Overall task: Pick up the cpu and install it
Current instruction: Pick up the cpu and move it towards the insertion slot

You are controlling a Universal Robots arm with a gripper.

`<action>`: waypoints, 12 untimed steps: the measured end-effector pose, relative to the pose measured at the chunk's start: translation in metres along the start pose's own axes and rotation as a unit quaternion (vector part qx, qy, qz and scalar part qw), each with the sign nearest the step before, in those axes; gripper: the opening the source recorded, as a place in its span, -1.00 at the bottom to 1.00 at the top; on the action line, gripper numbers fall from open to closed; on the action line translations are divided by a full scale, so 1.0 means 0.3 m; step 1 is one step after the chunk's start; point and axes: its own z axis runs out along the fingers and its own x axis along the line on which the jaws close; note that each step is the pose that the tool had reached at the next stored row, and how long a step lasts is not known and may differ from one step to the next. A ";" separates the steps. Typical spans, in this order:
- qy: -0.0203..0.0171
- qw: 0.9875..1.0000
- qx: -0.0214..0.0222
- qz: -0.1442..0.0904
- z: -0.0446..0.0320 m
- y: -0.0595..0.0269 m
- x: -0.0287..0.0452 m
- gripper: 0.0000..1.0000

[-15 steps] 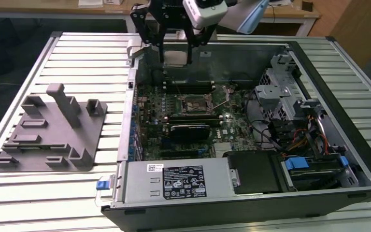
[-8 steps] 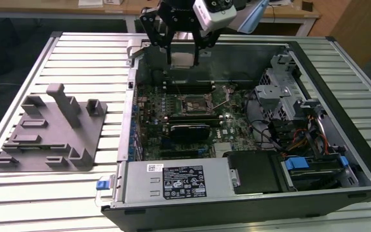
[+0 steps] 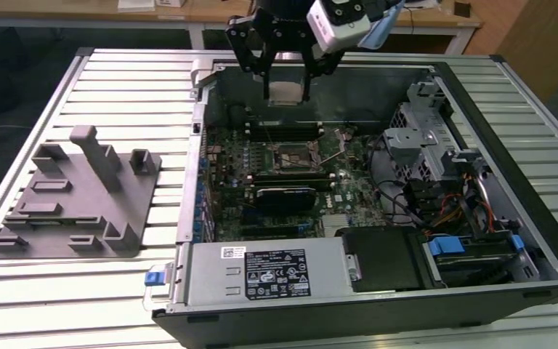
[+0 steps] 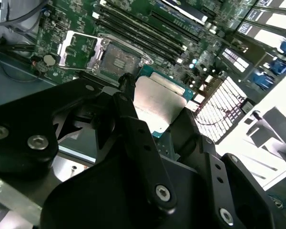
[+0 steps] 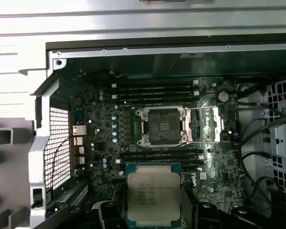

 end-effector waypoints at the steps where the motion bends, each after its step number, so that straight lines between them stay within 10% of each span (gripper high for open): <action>1: 0.000 1.000 0.000 0.000 0.004 0.001 -0.006 0.08; 12: 0.000 1.000 0.000 0.000 0.053 0.011 -0.068 0.08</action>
